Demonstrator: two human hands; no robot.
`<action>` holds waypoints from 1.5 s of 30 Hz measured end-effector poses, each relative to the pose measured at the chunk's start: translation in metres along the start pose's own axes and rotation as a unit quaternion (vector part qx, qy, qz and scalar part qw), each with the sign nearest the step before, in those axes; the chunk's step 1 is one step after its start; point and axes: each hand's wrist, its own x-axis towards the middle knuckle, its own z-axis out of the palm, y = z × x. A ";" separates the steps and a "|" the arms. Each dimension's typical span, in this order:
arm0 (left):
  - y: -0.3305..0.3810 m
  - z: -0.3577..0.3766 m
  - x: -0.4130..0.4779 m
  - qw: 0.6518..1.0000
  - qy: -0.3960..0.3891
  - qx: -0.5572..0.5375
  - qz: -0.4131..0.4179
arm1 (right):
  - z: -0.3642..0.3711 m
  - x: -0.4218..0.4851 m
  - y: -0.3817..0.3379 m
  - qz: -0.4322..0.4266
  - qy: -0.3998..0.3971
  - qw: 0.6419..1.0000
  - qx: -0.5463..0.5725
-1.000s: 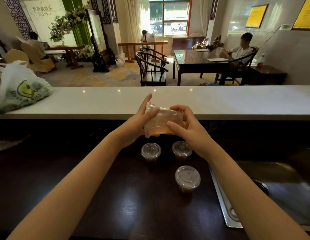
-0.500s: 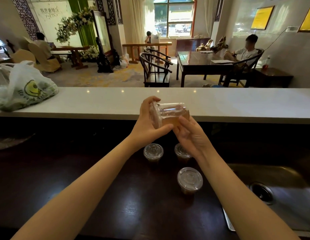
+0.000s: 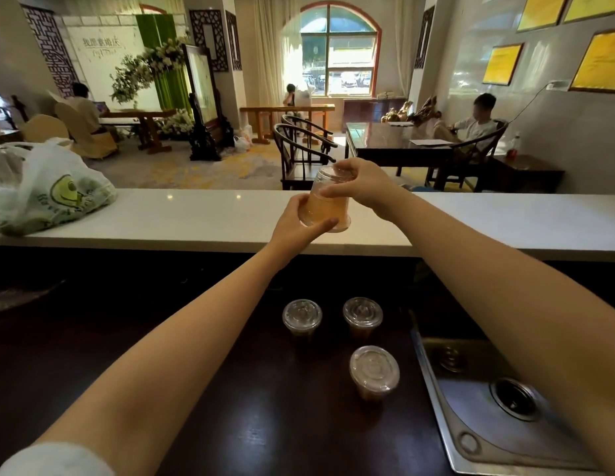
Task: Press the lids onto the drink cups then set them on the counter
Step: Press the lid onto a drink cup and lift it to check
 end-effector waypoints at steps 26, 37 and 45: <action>0.030 -0.005 0.038 0.814 -0.209 -0.459 -0.287 | -0.011 -0.015 0.008 0.067 0.080 0.991 0.088; 0.095 -0.043 0.037 0.969 -0.244 -0.014 -0.038 | -0.029 -0.047 0.001 0.209 -0.142 0.913 0.319; 0.120 -0.072 0.047 0.952 -0.292 0.067 -0.060 | 0.008 -0.042 0.002 0.076 0.015 0.928 0.364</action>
